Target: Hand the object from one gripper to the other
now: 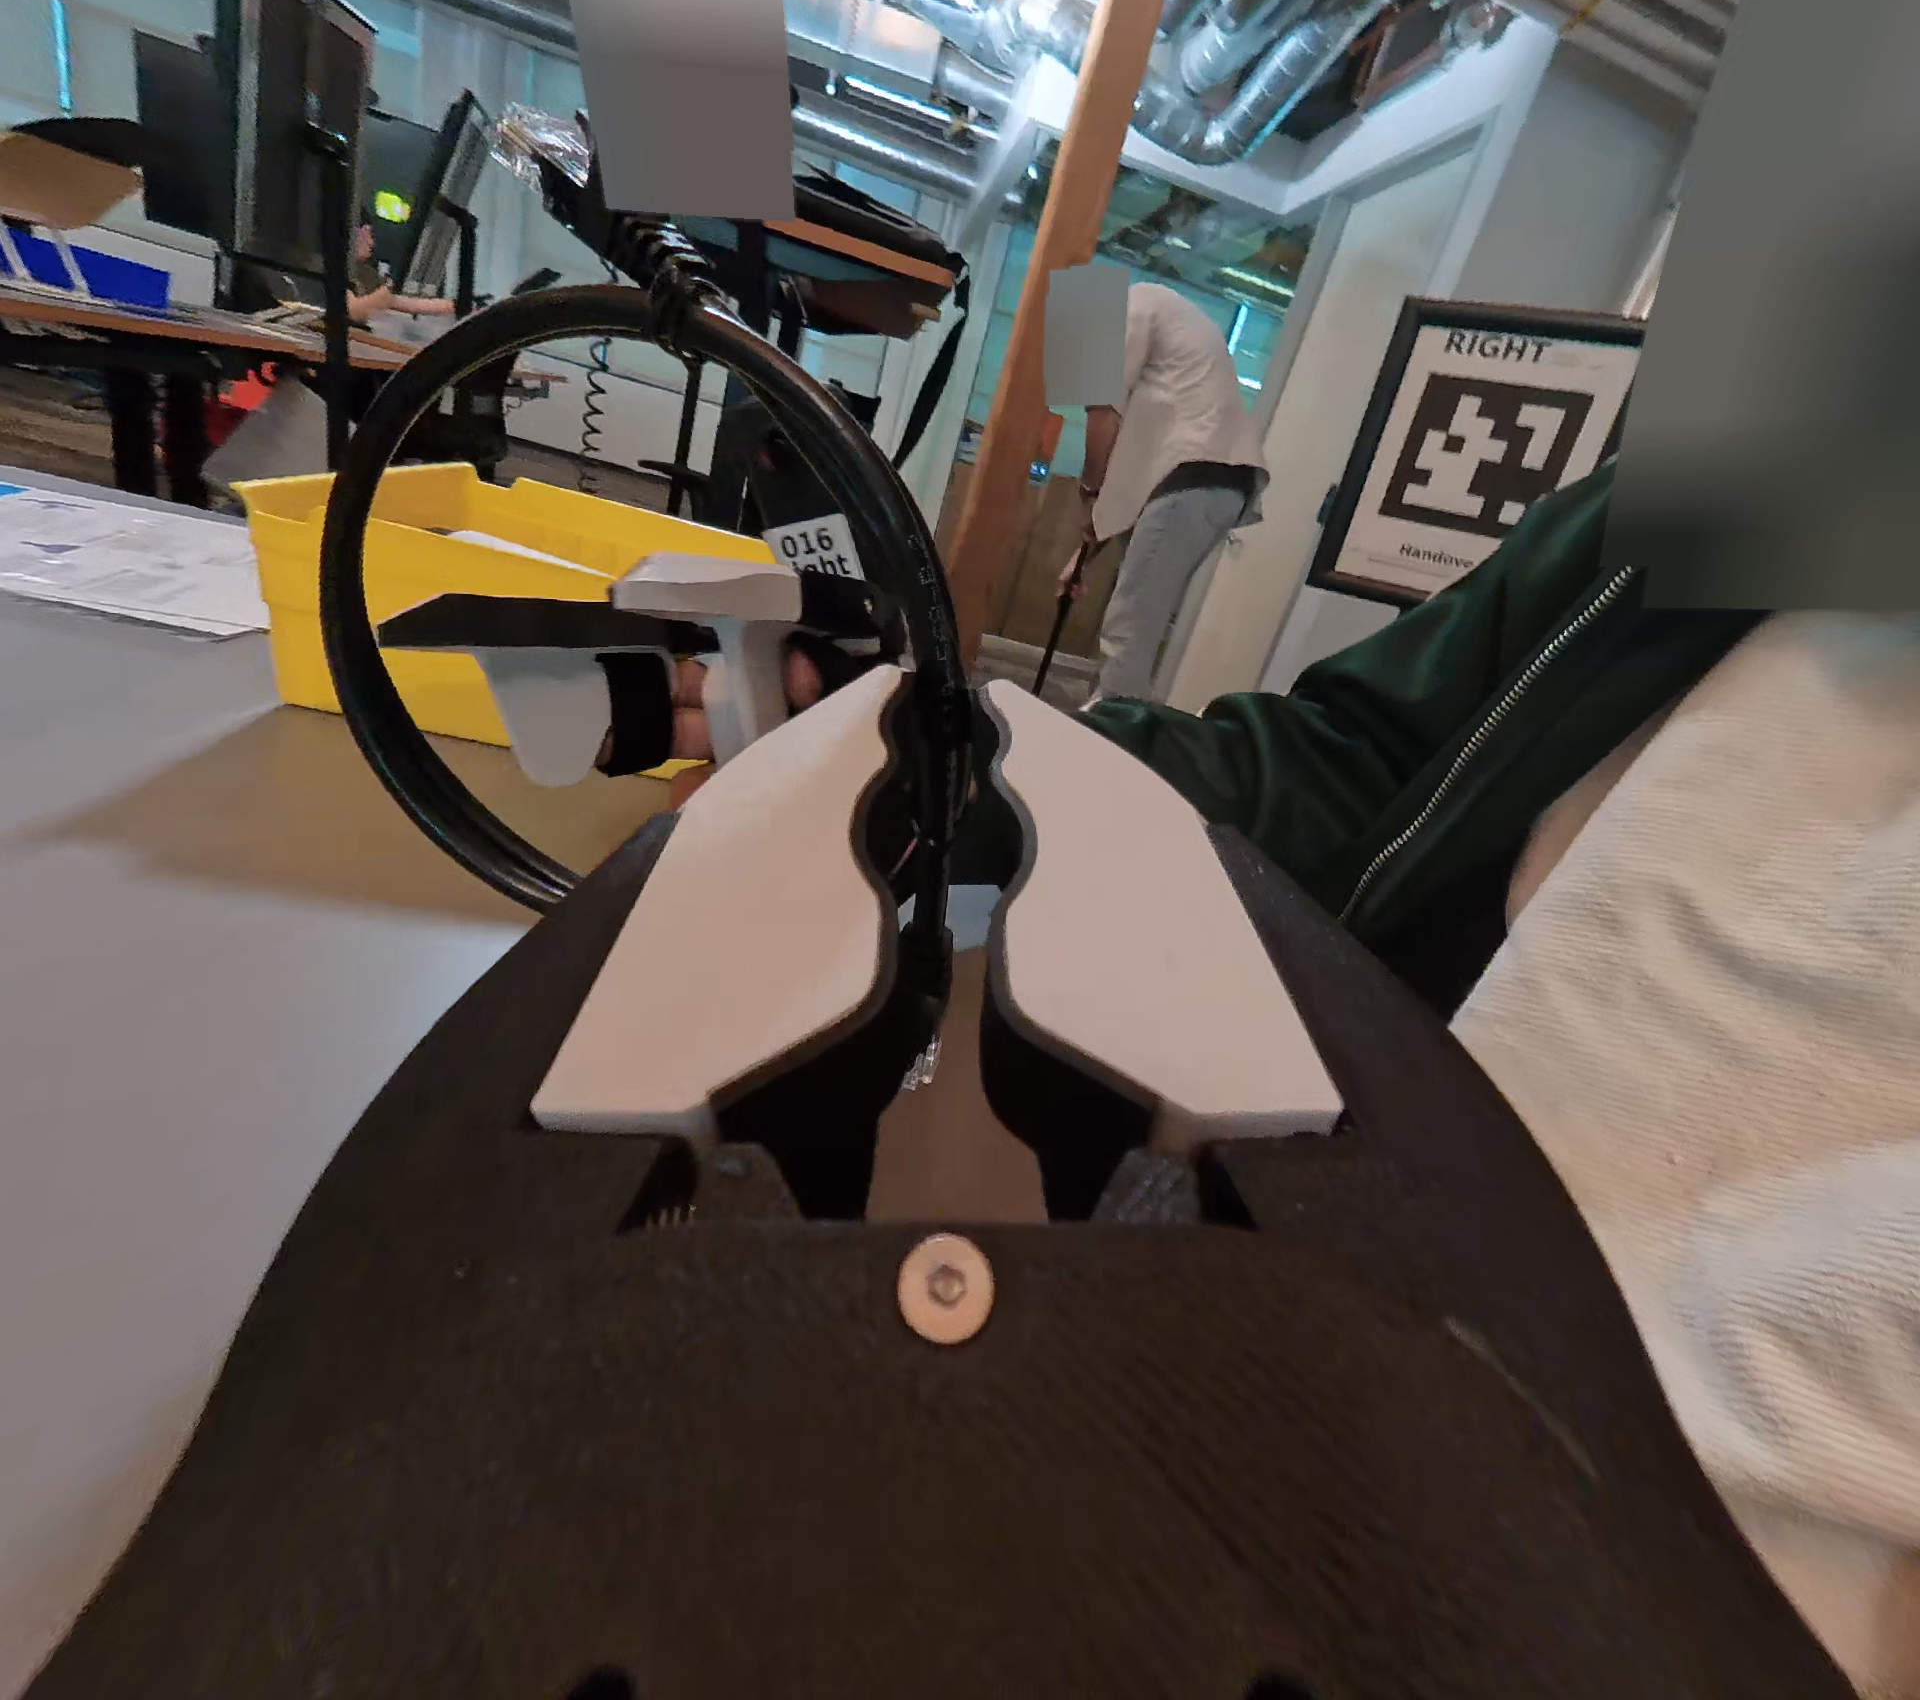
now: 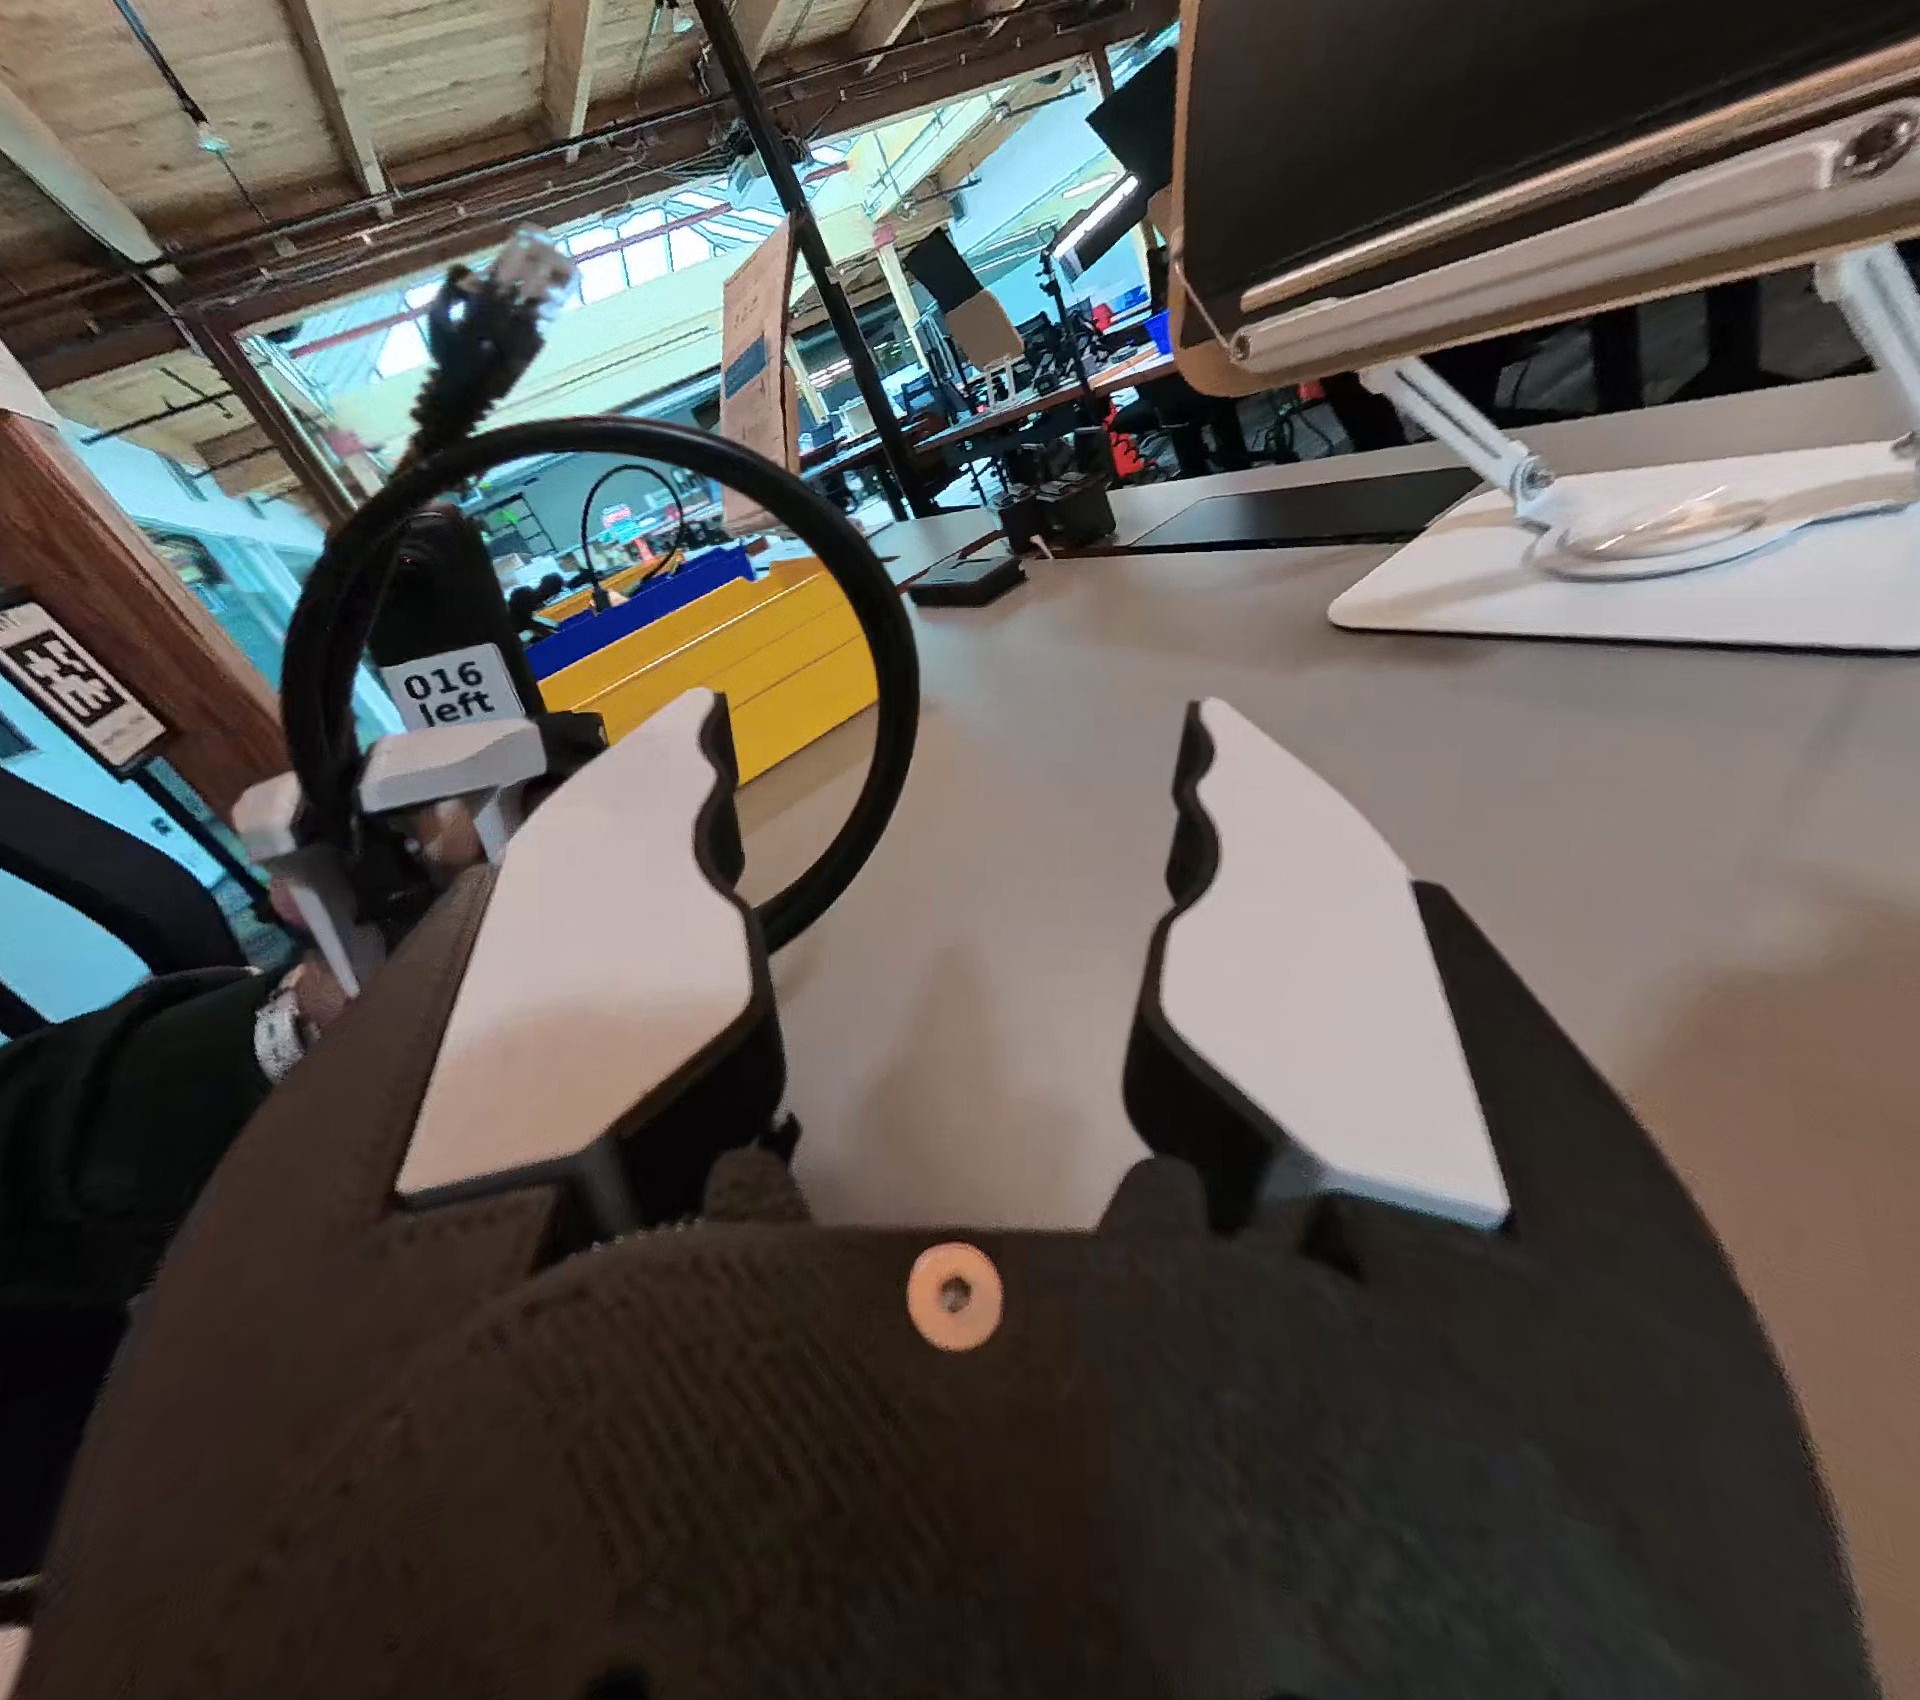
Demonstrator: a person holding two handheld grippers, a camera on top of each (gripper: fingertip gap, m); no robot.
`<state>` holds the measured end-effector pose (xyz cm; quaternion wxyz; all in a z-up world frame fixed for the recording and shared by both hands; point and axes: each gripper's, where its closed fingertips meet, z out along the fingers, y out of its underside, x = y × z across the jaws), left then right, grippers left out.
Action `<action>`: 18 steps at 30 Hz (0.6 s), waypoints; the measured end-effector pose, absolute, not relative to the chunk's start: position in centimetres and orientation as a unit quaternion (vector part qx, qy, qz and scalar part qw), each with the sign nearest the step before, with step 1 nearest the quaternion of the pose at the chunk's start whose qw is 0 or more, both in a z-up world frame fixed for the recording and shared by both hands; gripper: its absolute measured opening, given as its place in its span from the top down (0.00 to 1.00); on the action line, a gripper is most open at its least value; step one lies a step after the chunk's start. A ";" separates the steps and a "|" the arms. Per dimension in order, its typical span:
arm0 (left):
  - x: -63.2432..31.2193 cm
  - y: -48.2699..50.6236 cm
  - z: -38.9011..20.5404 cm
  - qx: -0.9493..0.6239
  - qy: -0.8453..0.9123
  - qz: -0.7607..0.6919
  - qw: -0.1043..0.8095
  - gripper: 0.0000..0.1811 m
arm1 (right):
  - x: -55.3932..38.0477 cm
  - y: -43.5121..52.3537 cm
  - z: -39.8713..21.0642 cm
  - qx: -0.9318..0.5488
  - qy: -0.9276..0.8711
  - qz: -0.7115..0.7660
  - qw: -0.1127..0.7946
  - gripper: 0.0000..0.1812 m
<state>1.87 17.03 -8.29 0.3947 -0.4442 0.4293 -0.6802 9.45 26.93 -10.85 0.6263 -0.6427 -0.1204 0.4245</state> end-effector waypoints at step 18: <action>1.7 18.5 -9.8 -0.511 0.314 -0.777 0.191 0.94 | 7.2 24.3 -9.8 -0.537 -0.450 -0.090 0.708 0.72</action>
